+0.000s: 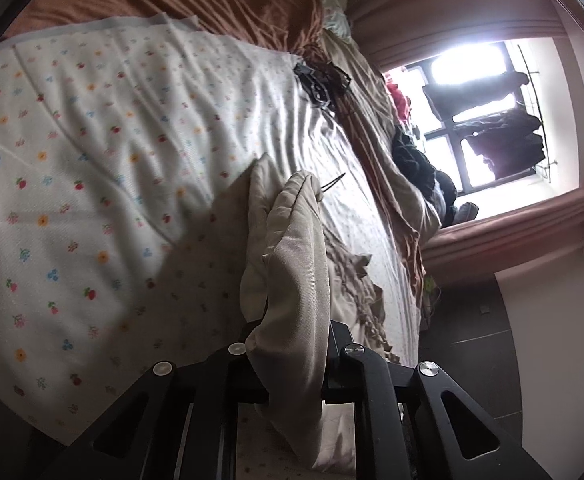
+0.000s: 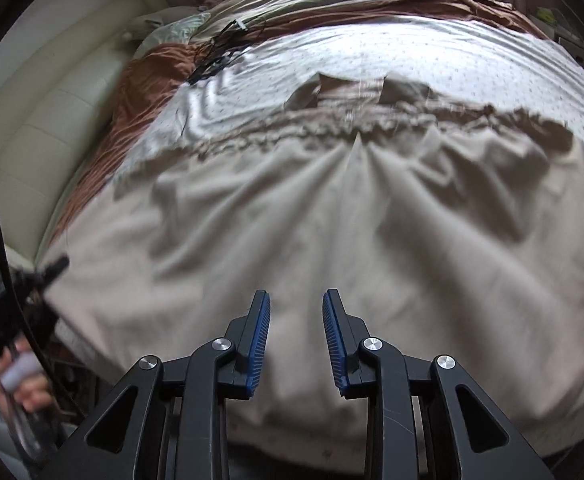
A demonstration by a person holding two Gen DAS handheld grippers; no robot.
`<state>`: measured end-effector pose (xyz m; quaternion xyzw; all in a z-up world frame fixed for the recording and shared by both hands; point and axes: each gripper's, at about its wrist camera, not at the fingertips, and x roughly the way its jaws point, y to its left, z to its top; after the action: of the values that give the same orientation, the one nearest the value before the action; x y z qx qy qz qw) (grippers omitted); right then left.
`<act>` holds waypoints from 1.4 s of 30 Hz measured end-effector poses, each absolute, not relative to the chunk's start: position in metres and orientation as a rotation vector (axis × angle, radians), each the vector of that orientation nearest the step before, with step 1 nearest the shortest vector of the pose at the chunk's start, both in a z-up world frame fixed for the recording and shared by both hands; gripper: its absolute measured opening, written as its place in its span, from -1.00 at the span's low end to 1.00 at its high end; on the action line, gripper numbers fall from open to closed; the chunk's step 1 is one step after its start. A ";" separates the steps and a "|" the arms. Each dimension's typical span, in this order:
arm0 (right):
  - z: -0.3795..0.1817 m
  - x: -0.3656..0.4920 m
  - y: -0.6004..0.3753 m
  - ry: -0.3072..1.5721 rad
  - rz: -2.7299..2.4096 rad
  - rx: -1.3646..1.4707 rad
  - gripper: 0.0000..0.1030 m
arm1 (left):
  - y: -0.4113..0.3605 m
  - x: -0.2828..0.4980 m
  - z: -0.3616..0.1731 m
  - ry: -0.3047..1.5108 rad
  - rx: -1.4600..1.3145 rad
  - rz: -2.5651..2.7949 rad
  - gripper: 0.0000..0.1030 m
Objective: Fold large clothes
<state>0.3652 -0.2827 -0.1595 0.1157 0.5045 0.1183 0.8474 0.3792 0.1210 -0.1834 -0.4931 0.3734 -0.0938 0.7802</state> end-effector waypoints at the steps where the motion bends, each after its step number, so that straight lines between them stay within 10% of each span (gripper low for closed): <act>1: -0.163 0.359 -0.282 1.071 0.247 0.241 -0.46 | 0.119 0.380 -0.178 0.802 -1.061 -0.209 -0.70; 23: -0.224 0.335 -0.314 1.191 0.281 0.406 -0.45 | 0.017 0.411 -0.057 0.726 -0.898 -0.403 -0.74; 42: -0.162 0.247 -0.546 0.843 -0.022 0.726 -0.44 | -0.196 0.457 0.018 0.829 -0.752 -0.671 -0.74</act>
<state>0.2469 -0.5459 -0.1620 0.3444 0.4003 -0.0105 0.8491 0.4573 -0.1956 0.0180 -0.3498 0.3858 -0.3120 0.7947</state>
